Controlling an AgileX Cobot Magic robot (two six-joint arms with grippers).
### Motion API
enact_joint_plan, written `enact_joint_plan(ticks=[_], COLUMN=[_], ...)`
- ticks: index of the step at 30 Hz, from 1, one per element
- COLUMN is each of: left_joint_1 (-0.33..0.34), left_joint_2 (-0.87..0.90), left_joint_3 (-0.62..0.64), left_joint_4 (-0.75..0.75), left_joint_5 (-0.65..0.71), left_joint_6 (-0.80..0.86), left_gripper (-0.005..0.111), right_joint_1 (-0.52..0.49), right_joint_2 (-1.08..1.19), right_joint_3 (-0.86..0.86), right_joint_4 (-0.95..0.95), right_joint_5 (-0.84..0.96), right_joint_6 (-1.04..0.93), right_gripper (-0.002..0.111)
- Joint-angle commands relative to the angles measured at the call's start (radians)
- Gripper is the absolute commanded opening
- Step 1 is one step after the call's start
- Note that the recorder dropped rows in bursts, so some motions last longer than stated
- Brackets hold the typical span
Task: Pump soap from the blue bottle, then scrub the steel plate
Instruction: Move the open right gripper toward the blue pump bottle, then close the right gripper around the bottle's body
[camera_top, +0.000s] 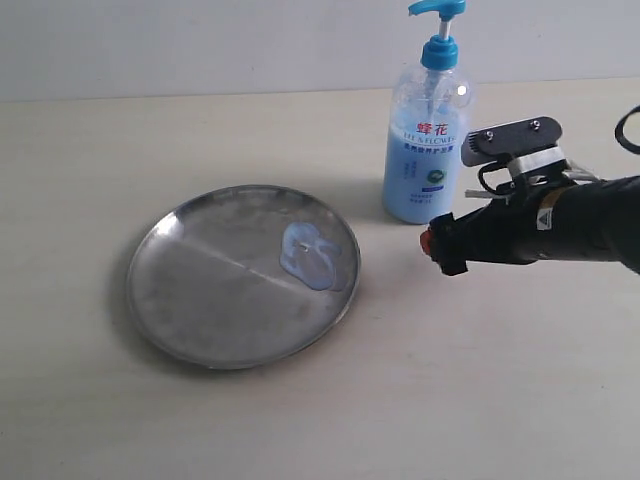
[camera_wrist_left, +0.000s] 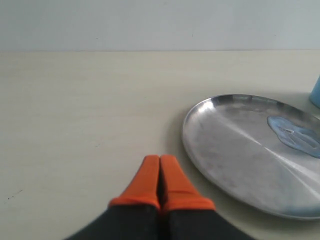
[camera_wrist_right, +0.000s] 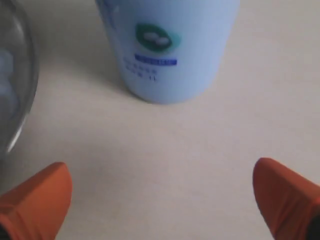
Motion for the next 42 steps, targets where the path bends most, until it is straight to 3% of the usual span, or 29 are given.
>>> enact_joint_plan(ticks=[1,5,20,30,42], left_joint_1=[-0.006,-0.006,-0.006,-0.006,-0.006], left_joint_2=[-0.005,-0.005,-0.005,-0.005,-0.005], left_joint_3=[0.002,0.002,0.002,0.002,0.002], left_joint_4=[0.000,0.000,0.000,0.000,0.000], left_joint_5=[-0.013,-0.013,-0.013,-0.013,-0.013], left_joint_6=[-0.002,-0.002,-0.002,-0.002,-0.002], left_gripper=[0.000,0.000,0.000,0.000,0.000], right_joint_1=[0.001,0.001,0.001,0.001,-0.012], right_joint_2=[-0.011,-0.011,0.191,0.243,0.247], right_joint_3=[0.075,0.133,0.177,0.055,-0.072], right_joint_4=[0.248,0.344,0.171,0.061,0.085], right_joint_5=[-0.230,-0.389,-0.846,-0.758,-0.649], right_joint_6=[-0.228,-0.372,-0.266,-0.209,-0.180], right_gripper=[0.093,0.093,0.093,0.098,0.103])
